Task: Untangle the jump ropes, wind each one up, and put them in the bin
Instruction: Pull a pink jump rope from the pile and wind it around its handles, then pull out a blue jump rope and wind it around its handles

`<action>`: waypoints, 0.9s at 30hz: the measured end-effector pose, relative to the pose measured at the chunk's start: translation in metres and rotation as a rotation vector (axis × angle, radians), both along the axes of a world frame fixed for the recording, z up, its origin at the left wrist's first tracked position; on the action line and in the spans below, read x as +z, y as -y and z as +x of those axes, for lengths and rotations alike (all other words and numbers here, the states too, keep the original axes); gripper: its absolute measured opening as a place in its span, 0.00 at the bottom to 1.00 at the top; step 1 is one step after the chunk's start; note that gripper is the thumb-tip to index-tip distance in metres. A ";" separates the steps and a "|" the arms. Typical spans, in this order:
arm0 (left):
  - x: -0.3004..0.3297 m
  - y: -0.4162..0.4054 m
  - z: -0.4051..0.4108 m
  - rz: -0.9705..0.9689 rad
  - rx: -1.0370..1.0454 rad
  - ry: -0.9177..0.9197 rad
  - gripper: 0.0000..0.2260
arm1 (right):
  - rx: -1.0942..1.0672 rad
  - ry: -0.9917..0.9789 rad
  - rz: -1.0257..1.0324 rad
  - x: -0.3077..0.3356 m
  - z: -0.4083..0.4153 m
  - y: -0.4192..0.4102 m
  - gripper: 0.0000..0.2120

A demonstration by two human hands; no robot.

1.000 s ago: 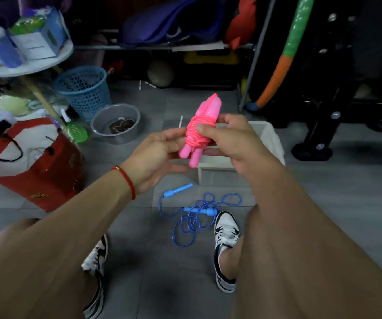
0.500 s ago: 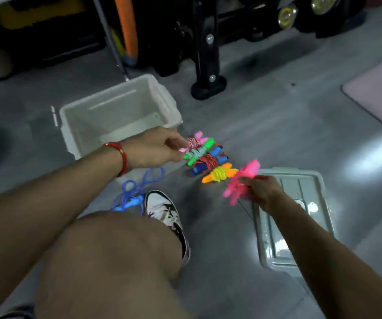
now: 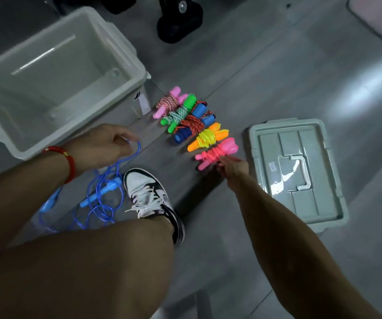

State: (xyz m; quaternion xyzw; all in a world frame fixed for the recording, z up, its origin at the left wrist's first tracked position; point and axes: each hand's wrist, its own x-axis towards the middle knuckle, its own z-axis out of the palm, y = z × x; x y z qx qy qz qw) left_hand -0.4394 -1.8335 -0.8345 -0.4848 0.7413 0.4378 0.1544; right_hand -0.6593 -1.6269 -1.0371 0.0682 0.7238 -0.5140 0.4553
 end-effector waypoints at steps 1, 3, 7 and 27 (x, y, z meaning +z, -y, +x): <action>0.000 0.001 0.002 -0.004 0.015 0.003 0.11 | -0.028 0.010 0.015 -0.006 -0.002 0.002 0.09; 0.001 -0.001 0.006 -0.015 0.046 0.012 0.12 | -0.013 0.038 -0.002 -0.010 -0.001 0.001 0.04; 0.015 -0.010 0.019 -0.014 0.106 -0.007 0.13 | 0.016 0.067 -0.084 0.028 0.017 -0.005 0.03; 0.106 -0.064 0.248 -0.304 0.157 0.149 0.18 | 1.906 -0.995 -0.051 0.317 0.151 0.194 0.04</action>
